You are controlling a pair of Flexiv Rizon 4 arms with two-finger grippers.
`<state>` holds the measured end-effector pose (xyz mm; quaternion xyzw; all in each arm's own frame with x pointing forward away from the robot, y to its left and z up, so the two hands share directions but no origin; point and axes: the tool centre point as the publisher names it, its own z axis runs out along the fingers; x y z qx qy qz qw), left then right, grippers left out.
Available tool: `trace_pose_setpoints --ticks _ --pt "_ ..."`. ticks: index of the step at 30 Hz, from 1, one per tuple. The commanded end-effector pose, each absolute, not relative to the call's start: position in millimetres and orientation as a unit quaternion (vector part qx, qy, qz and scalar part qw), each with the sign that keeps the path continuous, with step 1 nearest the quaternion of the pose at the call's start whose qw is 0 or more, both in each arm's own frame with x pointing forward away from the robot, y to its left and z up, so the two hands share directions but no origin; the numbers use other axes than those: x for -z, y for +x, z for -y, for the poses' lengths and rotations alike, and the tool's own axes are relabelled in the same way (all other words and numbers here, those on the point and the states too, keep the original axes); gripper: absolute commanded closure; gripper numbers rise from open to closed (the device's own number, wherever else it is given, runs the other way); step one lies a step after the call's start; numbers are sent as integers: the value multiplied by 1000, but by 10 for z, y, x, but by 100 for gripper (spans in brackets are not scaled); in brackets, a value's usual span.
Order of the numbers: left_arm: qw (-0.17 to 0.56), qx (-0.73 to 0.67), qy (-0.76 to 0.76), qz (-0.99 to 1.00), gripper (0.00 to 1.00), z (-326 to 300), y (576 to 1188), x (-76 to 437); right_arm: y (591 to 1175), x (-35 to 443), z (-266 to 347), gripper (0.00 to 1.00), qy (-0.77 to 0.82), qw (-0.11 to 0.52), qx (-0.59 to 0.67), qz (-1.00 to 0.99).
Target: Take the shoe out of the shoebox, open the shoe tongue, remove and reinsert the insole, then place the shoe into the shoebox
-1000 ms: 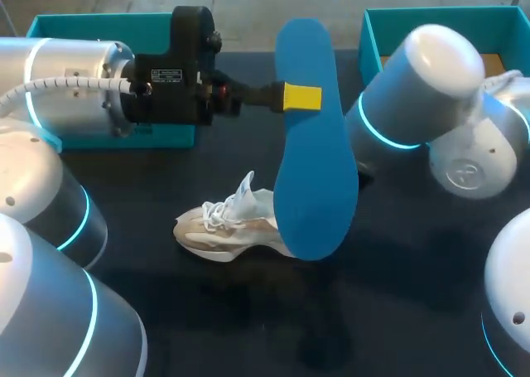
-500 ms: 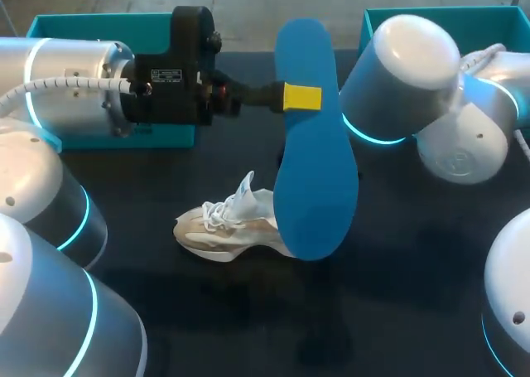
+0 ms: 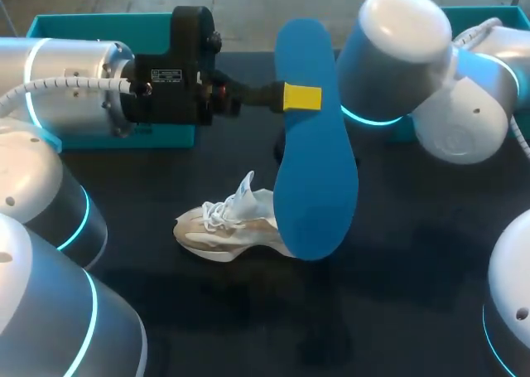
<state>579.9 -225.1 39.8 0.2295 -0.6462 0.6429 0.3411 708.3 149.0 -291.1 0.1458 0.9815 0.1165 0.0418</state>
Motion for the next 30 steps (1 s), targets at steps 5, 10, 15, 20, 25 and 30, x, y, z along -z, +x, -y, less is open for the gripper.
trace_pose_setpoints --ticks 5,10,15,20,25,30 --pt "341 -644 229 645 100 2253 5788 -385 7158 2854 -1425 0 133 27 -101 -986" --pt "341 -644 229 645 100 2253 5788 -385 7172 2793 -1434 0 121 21 -91 -988" --pt "341 -644 229 645 100 2253 5788 -385 7168 2780 -1468 0 110 15 -85 -990" --pt "341 -644 229 645 100 2253 5788 -385 7156 2778 -1478 0 106 13 -85 -991" --pt "341 -644 229 645 100 2253 5788 -385 7156 2793 -1491 0 111 10 -77 -991" --pt "341 -644 229 645 100 2253 5788 -385 7156 2793 -1491 0 111 10 -77 -991"
